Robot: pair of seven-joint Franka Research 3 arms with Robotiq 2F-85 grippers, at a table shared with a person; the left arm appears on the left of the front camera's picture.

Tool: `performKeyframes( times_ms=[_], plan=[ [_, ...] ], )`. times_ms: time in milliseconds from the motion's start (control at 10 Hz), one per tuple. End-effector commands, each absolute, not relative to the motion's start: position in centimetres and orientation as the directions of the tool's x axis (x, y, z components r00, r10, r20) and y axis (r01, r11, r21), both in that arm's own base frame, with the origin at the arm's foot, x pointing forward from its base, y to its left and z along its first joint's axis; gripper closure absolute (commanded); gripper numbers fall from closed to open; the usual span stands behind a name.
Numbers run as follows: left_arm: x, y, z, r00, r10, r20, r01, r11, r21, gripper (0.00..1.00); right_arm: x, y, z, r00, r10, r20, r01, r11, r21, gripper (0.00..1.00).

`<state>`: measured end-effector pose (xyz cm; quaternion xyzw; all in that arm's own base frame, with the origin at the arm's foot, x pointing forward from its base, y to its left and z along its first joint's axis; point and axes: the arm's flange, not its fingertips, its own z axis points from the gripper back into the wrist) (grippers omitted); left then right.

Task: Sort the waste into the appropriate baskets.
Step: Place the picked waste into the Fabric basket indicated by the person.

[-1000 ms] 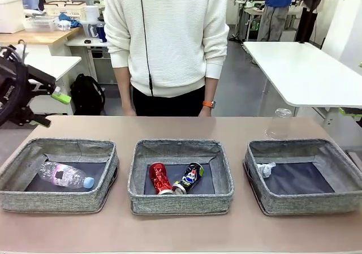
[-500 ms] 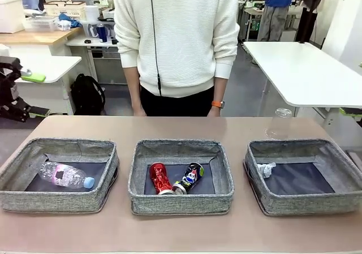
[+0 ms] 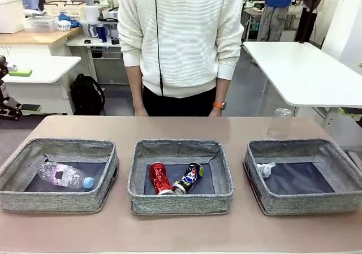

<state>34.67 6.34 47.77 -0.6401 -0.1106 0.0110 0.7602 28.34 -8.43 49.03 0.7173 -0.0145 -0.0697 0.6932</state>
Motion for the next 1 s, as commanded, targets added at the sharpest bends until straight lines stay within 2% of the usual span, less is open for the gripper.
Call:
performKeyframes(
  times_ms=[0, 900],
  plan=[
    [34.37, 6.19, 48.22, 0.975, 0.131, 0.181, 0.154, 0.189, -0.970, 0.00, 28.41, -8.39, 49.21, 0.991, -0.116, -0.062, 0.056, -0.052, 0.997, 0.00],
    [34.37, 6.19, 48.22, 0.975, 0.131, 0.181, 0.154, 0.189, -0.970, 0.00, 28.41, -8.39, 49.21, 0.991, -0.116, -0.062, 0.056, -0.052, 0.997, 0.00]
  ],
)
